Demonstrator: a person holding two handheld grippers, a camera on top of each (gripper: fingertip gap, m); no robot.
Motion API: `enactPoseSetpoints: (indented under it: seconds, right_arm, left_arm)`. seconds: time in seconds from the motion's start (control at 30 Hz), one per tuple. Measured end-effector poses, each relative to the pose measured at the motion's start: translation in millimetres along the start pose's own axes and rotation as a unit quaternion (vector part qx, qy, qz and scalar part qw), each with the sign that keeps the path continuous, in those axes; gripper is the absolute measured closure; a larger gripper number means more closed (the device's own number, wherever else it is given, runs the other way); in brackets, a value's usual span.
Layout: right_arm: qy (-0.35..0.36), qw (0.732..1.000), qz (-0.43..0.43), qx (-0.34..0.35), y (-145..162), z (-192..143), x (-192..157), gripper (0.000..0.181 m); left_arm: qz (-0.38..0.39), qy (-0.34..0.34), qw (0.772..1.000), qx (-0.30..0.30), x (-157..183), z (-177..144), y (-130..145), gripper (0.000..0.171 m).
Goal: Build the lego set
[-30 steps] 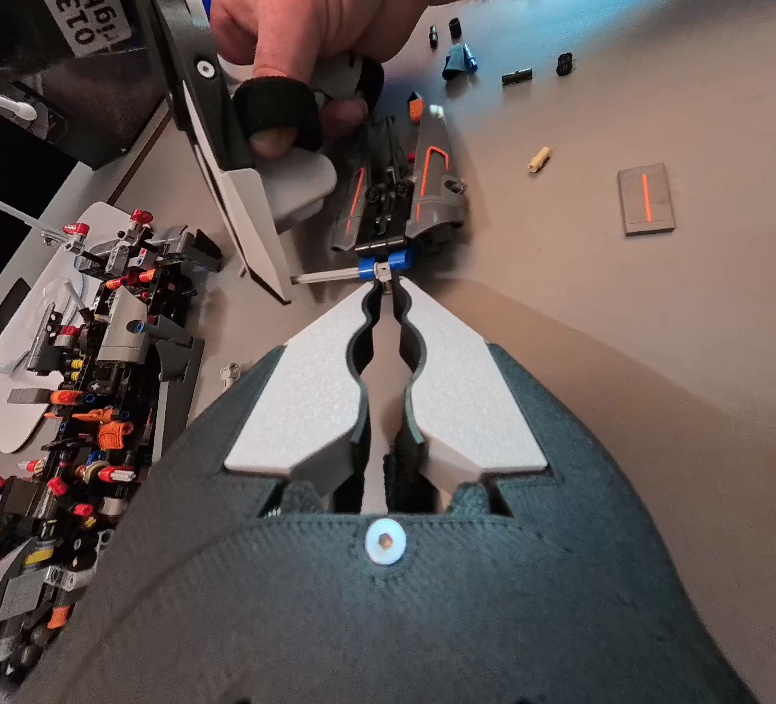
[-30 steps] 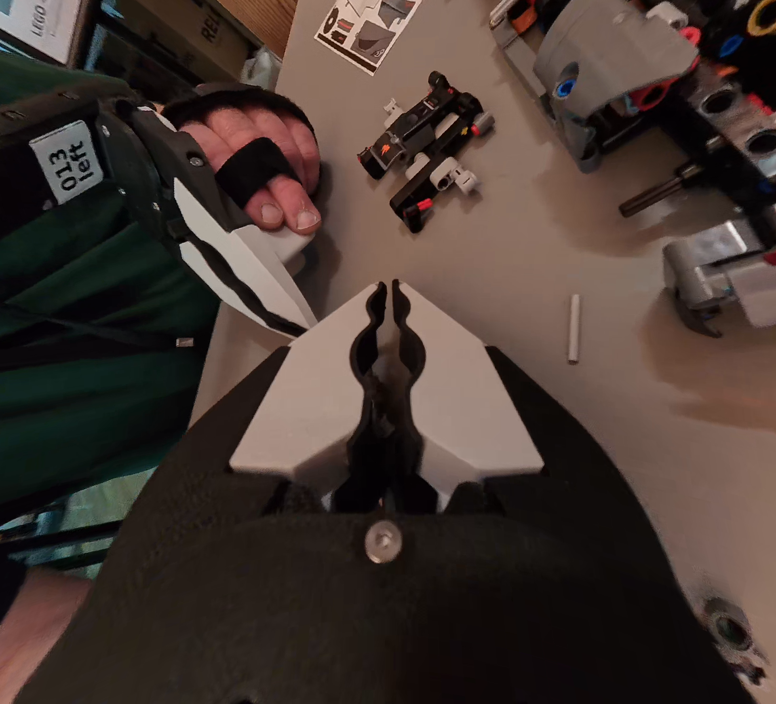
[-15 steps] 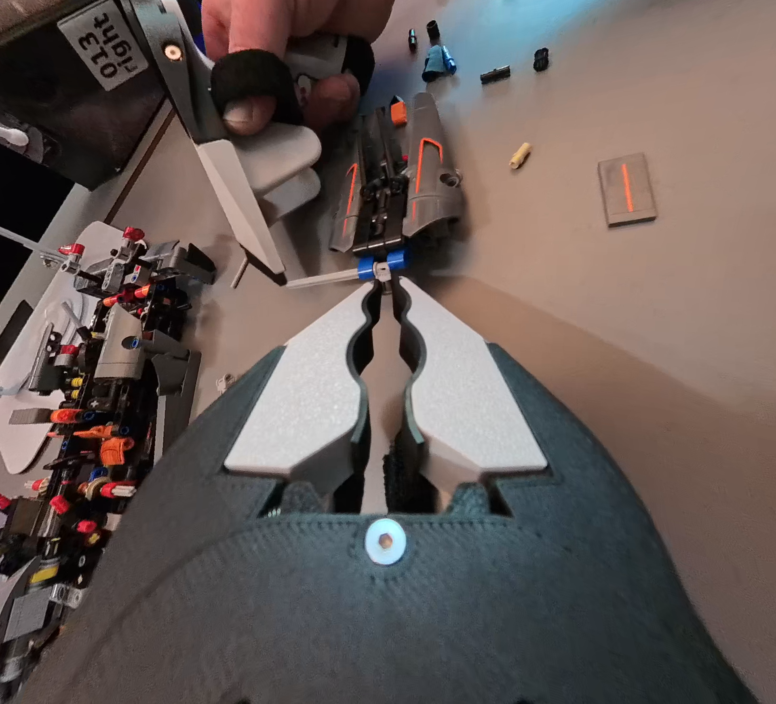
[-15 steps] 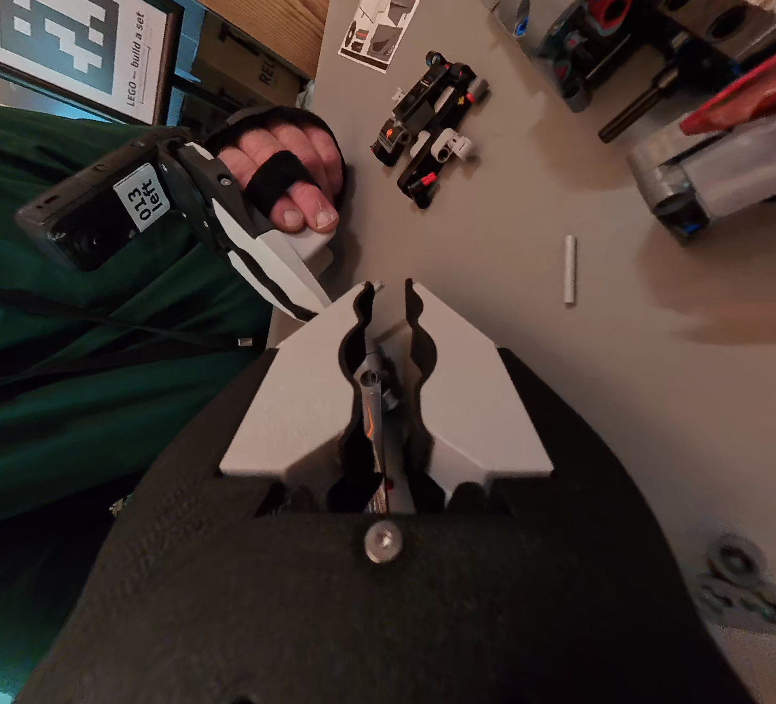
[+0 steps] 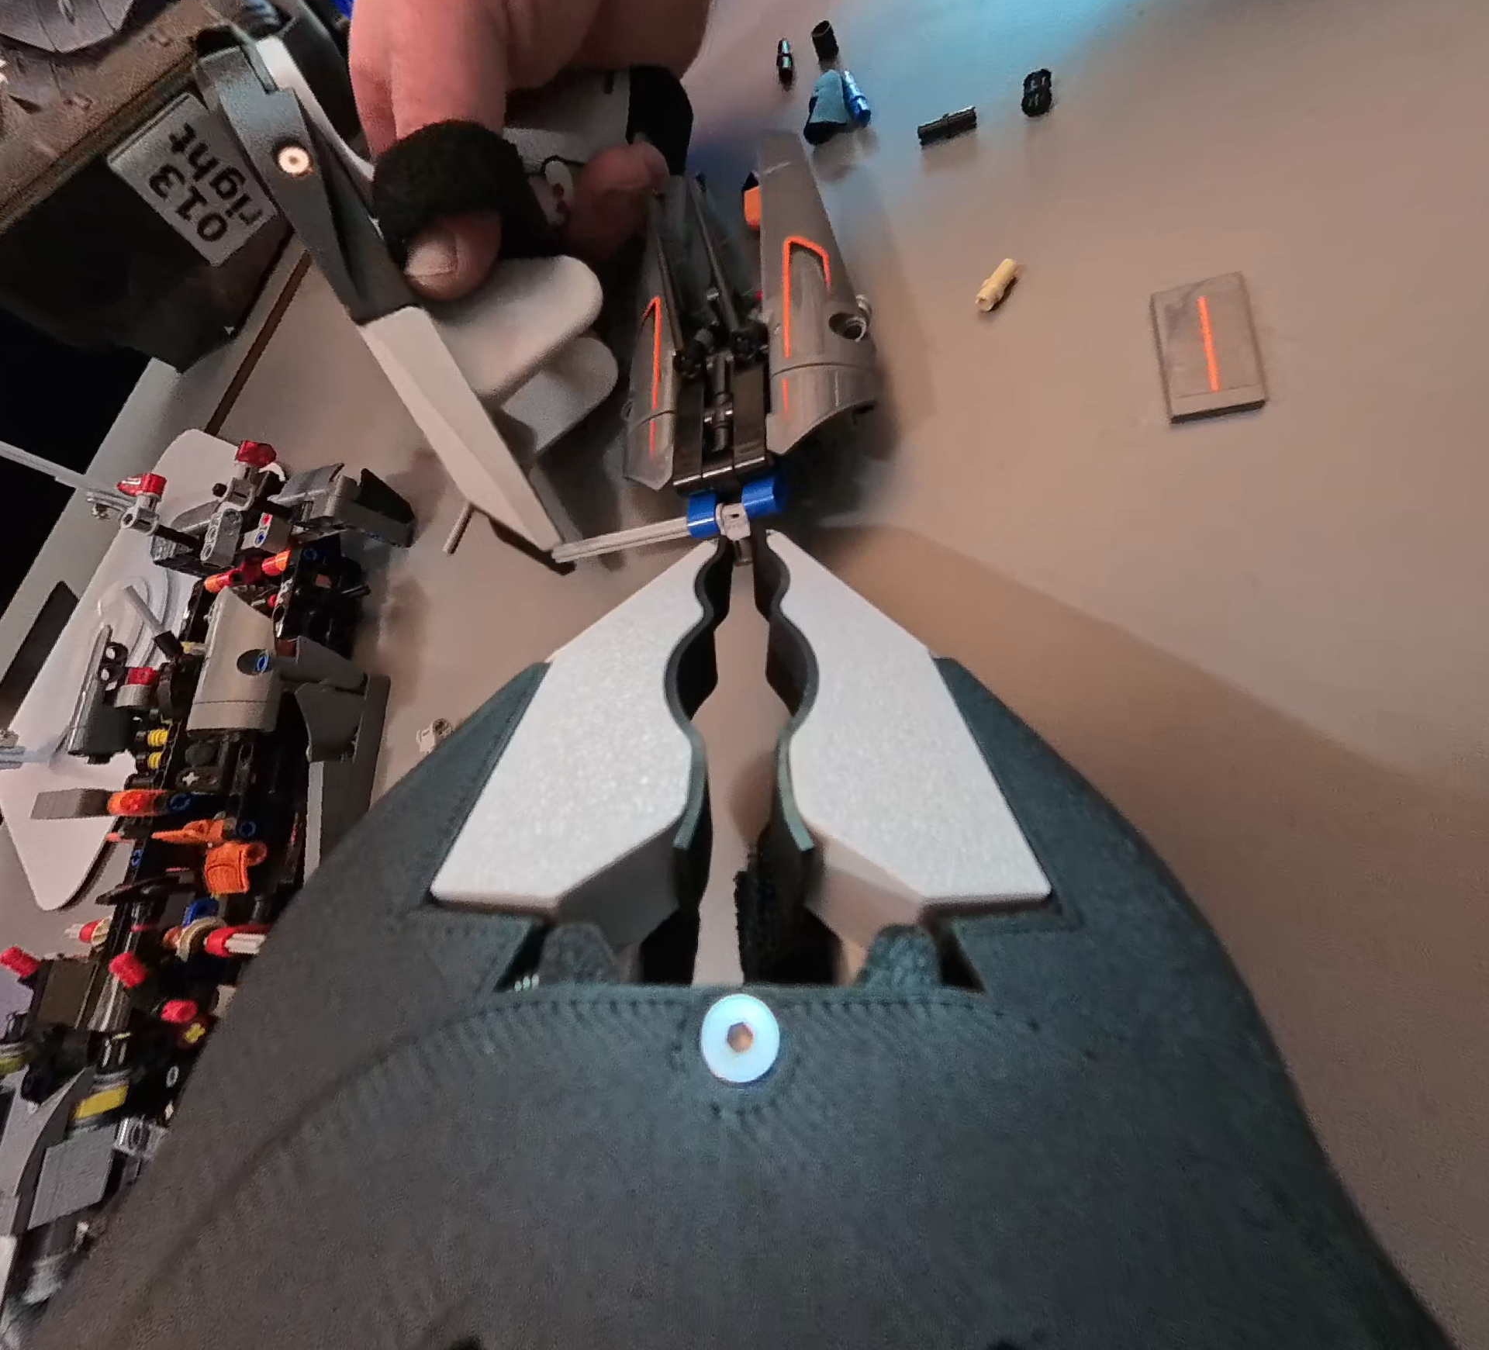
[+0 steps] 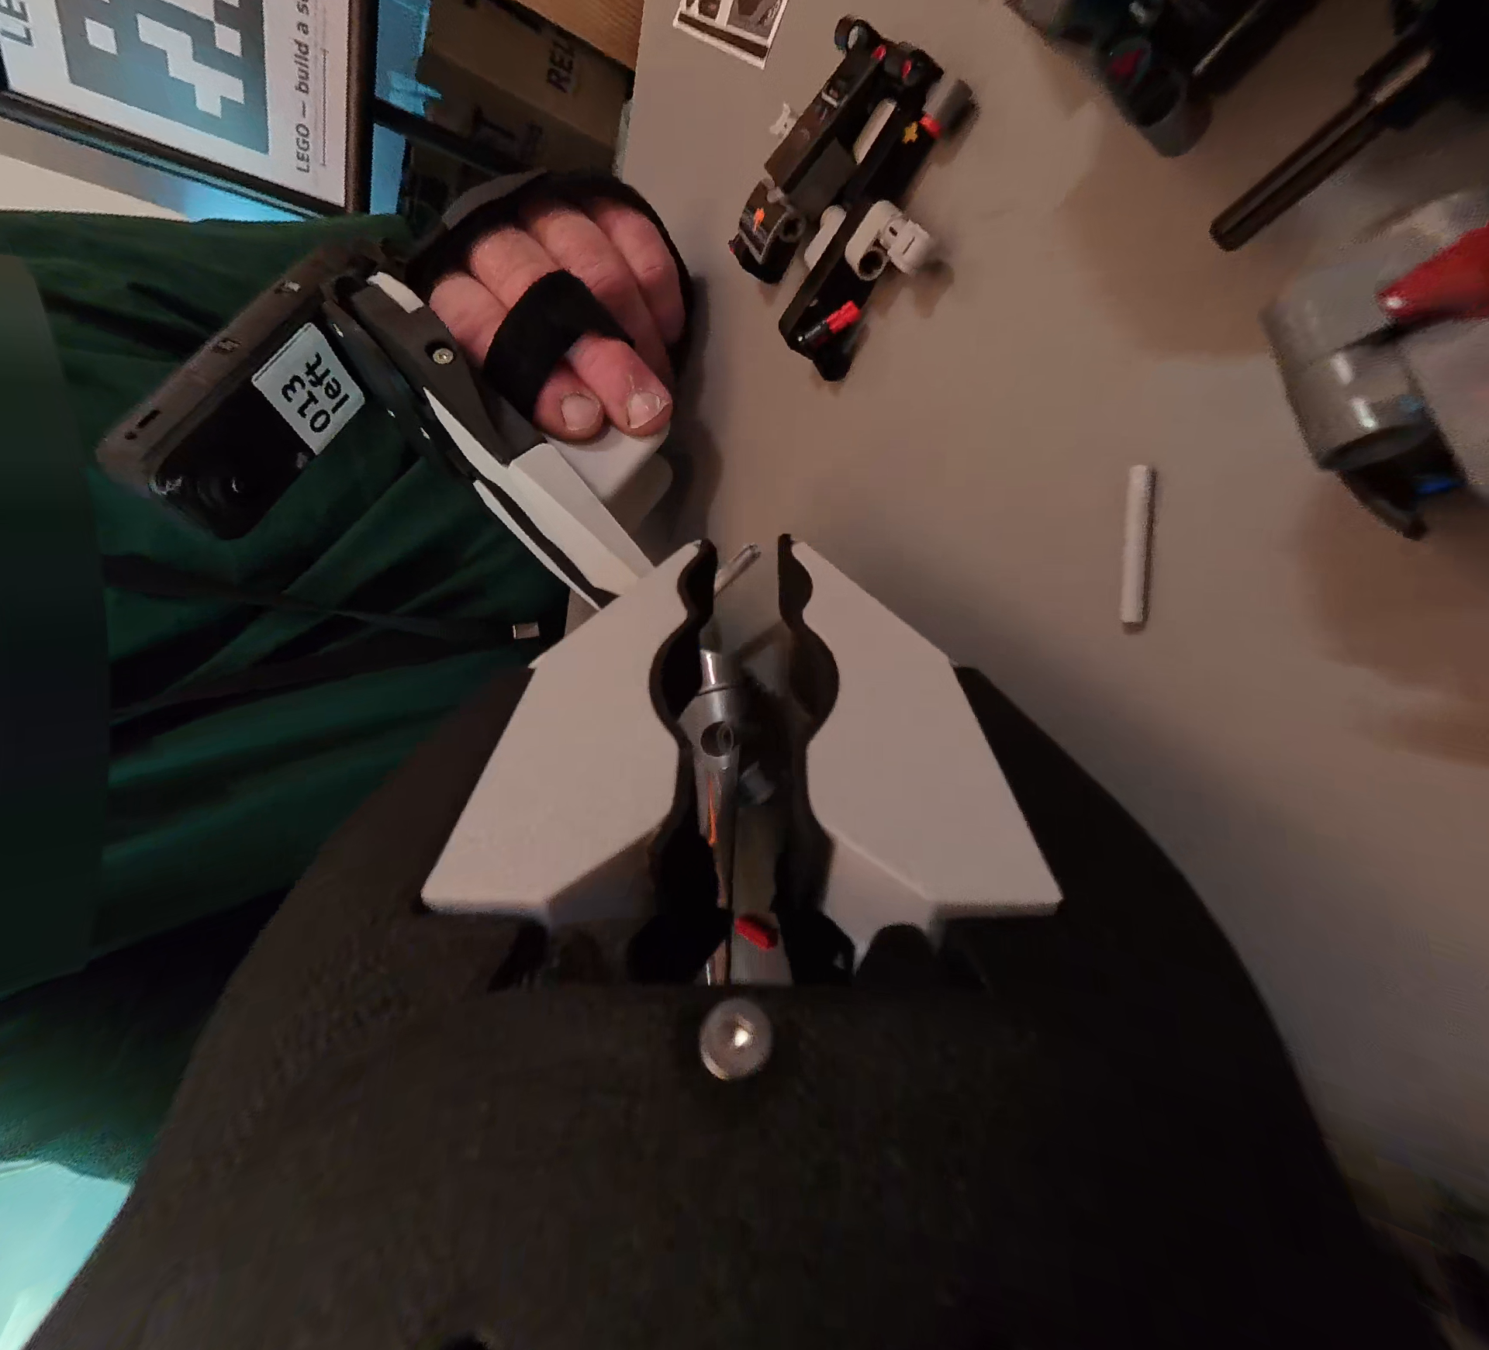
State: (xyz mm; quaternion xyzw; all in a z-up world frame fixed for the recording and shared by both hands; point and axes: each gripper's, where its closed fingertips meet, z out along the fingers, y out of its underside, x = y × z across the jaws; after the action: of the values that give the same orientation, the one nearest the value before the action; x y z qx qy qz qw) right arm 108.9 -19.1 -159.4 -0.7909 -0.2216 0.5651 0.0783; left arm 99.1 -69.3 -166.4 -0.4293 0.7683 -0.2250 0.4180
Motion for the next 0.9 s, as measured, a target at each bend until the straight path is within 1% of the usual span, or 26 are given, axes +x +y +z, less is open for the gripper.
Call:
enactPoseSetpoints:
  seconds: [0.07,0.2,0.37,0.47,0.57,0.9]
  right_arm:
    - [-0.008,1.0,0.007,-0.017,2,2,0,0.175]
    - [-0.021,0.999,0.024,-0.037,2,4,1,0.177]
    - [-0.041,0.998,0.023,-0.049,3,4,-2,0.178]
    - [-0.057,0.998,0.003,-0.039,0,1,-8,0.179]
    - [-0.053,0.998,-0.021,-0.036,3,0,-11,0.179]
    - [-0.054,0.998,-0.038,-0.006,2,-3,-16,0.18]
  left_arm:
    - [0.004,-0.002,1.0,-0.001,0,0,0,0.168]
    - [0.012,-0.004,1.0,-0.007,1,1,2,0.168]
    - [0.016,-0.002,1.0,-0.008,3,2,2,0.168]
    - [0.014,-0.007,1.0,-0.009,1,1,2,0.168]
    - [0.02,-0.007,1.0,-0.012,2,2,3,0.168]
    - [0.025,-0.019,0.999,-0.018,0,2,4,0.168]
